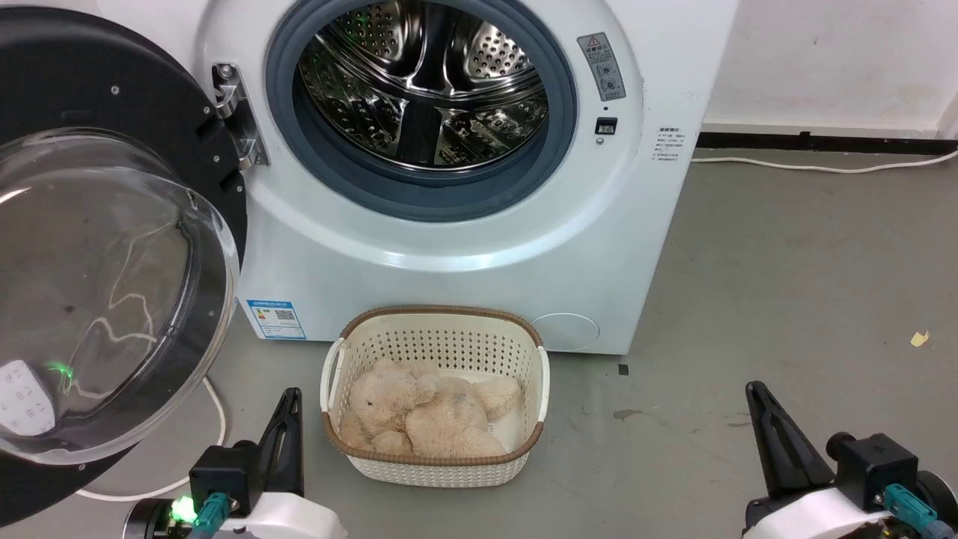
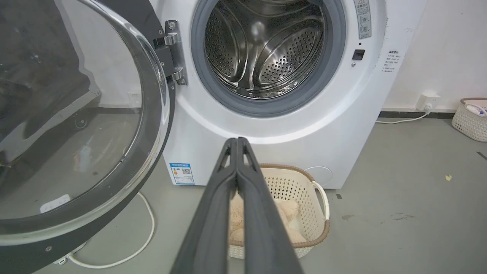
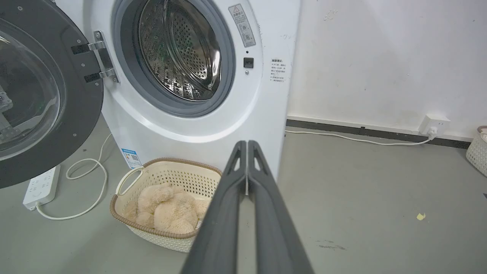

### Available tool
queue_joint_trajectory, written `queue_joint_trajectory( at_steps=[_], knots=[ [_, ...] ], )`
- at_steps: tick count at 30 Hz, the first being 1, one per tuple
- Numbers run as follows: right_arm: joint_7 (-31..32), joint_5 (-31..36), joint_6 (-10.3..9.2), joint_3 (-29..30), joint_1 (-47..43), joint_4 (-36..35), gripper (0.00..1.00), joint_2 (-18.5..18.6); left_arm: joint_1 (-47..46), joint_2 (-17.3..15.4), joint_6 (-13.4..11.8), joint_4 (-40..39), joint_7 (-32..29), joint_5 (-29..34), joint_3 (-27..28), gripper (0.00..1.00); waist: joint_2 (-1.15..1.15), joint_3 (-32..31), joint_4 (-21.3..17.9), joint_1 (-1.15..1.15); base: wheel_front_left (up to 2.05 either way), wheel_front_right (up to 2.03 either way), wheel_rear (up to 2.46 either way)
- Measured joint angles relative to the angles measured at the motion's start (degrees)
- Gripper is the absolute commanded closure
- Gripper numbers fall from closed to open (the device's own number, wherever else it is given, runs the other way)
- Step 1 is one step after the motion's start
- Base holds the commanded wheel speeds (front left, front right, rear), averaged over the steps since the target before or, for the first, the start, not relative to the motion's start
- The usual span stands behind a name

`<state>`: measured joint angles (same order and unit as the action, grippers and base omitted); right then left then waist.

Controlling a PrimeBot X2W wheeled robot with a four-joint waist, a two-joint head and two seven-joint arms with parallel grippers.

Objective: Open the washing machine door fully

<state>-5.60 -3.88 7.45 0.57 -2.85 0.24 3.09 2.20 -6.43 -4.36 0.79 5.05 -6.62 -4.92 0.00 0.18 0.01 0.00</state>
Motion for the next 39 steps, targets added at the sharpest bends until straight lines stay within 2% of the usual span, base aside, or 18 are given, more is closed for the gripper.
queue_joint_trajectory(
  at_steps=[39],
  knots=[
    [4.50, 2.93, 0.00, -0.44, 1.63, -0.05, 1.00, 0.00, -1.08, 2.55, 3.49, -0.41, -4.03, 4.95, 3.81, 1.00, 0.00, -0.14, -0.01, 0.00, 0.00, 0.00, 0.00]
  ],
)
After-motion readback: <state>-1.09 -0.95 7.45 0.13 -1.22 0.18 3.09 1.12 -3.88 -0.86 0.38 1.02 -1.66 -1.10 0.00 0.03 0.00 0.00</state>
